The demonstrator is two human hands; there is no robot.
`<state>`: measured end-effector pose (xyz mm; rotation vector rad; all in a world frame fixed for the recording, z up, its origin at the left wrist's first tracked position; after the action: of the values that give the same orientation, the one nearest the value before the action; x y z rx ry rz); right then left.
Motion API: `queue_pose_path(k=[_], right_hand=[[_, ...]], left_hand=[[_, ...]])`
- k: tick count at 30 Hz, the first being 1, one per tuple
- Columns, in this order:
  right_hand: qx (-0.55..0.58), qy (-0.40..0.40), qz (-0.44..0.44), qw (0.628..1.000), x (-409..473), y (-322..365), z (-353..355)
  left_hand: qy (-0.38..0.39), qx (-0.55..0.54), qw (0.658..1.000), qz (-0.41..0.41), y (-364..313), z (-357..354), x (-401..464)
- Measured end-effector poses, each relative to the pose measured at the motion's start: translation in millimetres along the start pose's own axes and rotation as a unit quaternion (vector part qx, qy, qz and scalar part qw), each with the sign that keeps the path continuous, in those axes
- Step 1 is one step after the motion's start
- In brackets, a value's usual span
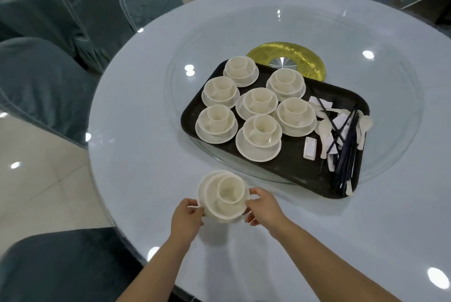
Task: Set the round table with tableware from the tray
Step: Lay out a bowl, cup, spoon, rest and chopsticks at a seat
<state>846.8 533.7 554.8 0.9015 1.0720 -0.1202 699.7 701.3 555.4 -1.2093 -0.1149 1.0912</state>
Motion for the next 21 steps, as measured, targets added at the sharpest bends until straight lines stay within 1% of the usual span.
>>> queue_pose_path(k=[3,7,12,16,18,21], right_hand=[[-0.010,0.008,-0.018,1.000,3.5,-9.0,-27.8],[-0.021,0.014,-0.024,0.999,6.7,-14.1,-52.1],[-0.015,0.016,-0.009,1.000,8.1,-3.6,-69.9],[-0.034,0.029,0.002,0.999,8.2,6.5,-81.0],[-0.061,0.013,0.010,0.998,8.0,8.6,-82.2],[-0.171,-0.060,0.066,0.981,4.9,15.8,-75.8]], left_hand=[[-0.030,-0.016,0.998,0.054,32.5,21.4,-0.9],[-0.029,-0.027,0.996,0.082,55.9,36.3,0.5],[-0.008,-0.050,0.996,0.071,56.3,43.4,2.8],[0.008,-0.050,0.998,0.042,51.6,46.0,5.2],[-0.001,-0.053,0.998,0.035,51.6,51.3,8.7],[-0.006,-0.055,0.998,0.043,54.6,58.9,15.1]])
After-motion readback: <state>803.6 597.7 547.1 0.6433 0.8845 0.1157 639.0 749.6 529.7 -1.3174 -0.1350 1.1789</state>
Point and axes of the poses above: each hand's wrist, its own x-axis towards the middle knuckle, its own z-axis out of the back of the hand, y = z × x, the point moved 7 cm from there along x, towards the middle knuckle, and after that the axes turned 9 degrees about -z, right-handed, at the moved point
